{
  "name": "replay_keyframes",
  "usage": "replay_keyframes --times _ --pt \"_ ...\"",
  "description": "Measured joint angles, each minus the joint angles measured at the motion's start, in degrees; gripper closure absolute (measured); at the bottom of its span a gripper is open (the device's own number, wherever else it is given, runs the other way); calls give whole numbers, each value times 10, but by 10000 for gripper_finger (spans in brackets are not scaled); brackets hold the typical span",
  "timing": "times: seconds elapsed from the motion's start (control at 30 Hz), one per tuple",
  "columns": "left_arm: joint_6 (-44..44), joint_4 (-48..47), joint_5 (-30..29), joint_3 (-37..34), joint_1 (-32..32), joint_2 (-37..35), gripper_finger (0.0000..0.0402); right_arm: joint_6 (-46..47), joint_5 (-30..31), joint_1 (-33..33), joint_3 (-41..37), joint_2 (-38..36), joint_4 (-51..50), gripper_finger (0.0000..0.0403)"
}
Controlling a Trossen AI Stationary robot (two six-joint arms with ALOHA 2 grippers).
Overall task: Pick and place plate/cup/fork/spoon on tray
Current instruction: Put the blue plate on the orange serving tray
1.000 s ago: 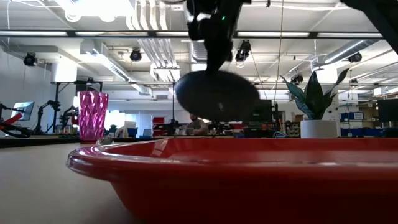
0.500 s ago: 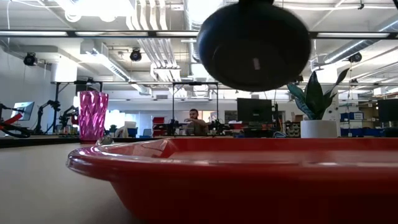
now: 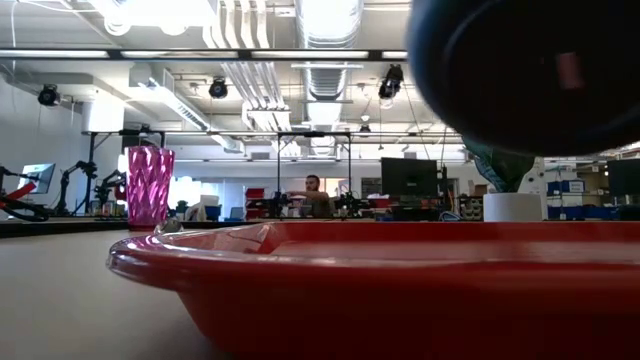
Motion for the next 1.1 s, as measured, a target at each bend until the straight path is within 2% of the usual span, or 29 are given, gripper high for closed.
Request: replay_keyframes --times 0.17,0.4,0.87,1.1 --pt "0 3 8 3 0 0 230 143 31 70 -47 4 54 395" --pt "0 3 10 3 0 -2 230 245 31 112 -88 43 99 395" --pt "0 4 13 3 0 -3 230 268 15 118 -157 108 225 394" --pt "0 3 23 2 0 -4 230 268 -1 118 -193 115 231 394"
